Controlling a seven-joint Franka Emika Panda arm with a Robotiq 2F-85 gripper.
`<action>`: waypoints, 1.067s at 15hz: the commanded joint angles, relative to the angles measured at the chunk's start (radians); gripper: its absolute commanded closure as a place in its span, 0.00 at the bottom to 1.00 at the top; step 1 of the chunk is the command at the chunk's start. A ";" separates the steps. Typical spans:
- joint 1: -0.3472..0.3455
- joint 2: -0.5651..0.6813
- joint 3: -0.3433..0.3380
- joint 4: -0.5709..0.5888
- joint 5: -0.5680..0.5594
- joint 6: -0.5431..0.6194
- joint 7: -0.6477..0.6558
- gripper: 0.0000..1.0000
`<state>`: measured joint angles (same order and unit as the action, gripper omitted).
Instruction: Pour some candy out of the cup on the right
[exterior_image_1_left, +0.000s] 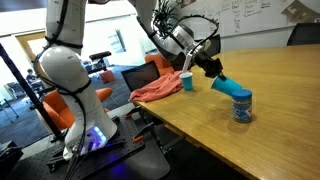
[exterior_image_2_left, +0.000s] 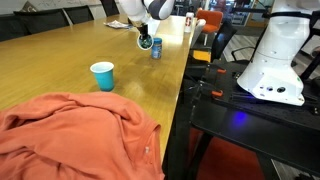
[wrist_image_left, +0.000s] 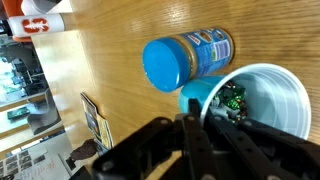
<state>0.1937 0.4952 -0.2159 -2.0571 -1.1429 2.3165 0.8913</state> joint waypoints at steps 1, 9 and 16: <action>-0.045 0.009 0.065 0.015 -0.029 -0.038 0.013 0.99; -0.017 0.081 0.140 0.081 -0.168 -0.231 0.057 0.99; -0.020 0.175 0.196 0.144 -0.300 -0.403 0.111 0.99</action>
<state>0.1725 0.6217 -0.0383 -1.9558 -1.3946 1.9857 0.9676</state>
